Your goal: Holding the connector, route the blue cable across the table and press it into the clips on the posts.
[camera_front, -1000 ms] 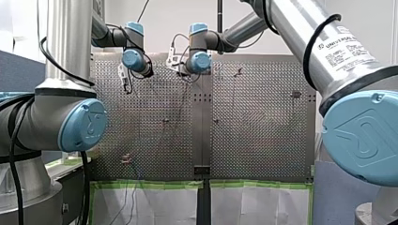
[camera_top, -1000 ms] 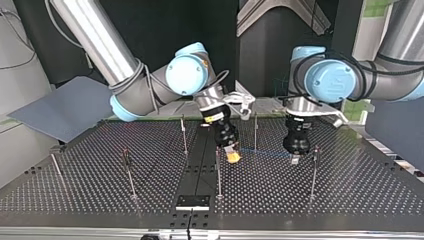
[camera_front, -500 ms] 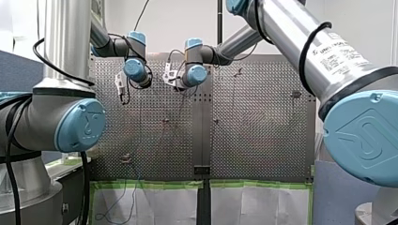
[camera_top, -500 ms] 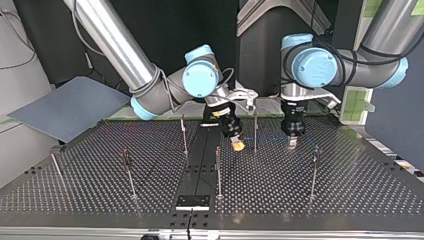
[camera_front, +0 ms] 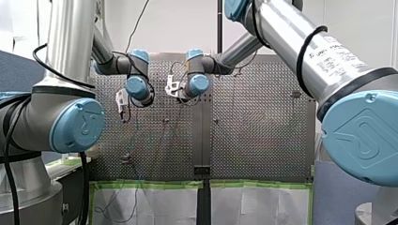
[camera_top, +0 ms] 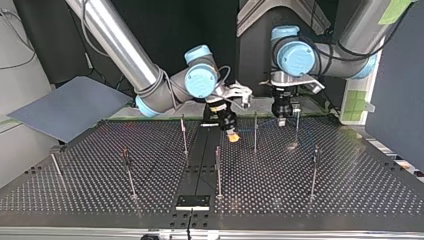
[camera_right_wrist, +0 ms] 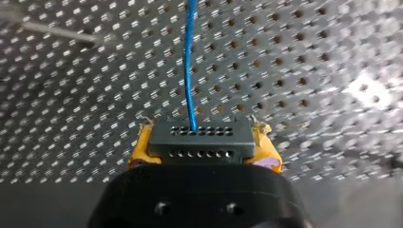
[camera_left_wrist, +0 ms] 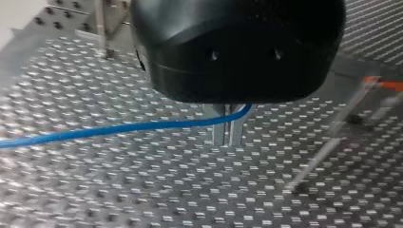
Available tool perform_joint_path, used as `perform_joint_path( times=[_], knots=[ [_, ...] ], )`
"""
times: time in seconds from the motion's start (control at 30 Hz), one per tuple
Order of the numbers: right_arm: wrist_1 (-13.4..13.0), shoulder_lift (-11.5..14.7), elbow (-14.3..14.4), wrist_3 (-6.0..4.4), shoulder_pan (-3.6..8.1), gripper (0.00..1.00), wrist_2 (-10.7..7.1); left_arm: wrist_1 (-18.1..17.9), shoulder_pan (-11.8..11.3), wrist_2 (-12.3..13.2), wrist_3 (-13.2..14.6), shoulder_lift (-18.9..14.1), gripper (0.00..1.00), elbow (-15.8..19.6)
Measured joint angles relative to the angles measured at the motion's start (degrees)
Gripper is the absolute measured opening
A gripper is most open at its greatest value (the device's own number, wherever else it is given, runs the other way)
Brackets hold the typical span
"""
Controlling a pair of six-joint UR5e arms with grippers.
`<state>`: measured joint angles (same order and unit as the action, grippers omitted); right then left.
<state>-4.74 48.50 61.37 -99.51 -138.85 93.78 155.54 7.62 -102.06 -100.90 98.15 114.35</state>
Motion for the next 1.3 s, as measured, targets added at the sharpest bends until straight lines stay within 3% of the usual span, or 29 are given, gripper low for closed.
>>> perform_joint_path(
  times=[0.23, 0.4, 0.57, 0.77, 1.3],
  knots=[
    [-0.1, -0.1, 3.0, 0.29, 0.35, 0.00, -0.25, -2.1, 0.7, 0.0, -0.4, 3.1, 0.00, 3.3],
    [0.0, -0.1, 4.4, 1.00, 0.50, 0.00, -1.76, -3.2, 0.8, 0.1, -0.8, 3.7, 0.00, 4.6],
    [0.1, -0.1, 5.6, 1.63, 0.41, 0.00, -3.22, -5.0, 0.4, 0.7, -1.8, 3.8, 0.00, 4.7],
    [0.0, -0.1, 6.9, 2.01, 0.25, 0.00, -3.71, -7.2, 0.0, 2.0, -3.5, 4.4, 0.00, 4.2],
    [0.1, -0.2, 8.7, 2.08, 1.33, 0.00, -4.13, -8.5, 0.6, 1.9, -3.4, 11.2, 0.00, 3.2]
  ],
)
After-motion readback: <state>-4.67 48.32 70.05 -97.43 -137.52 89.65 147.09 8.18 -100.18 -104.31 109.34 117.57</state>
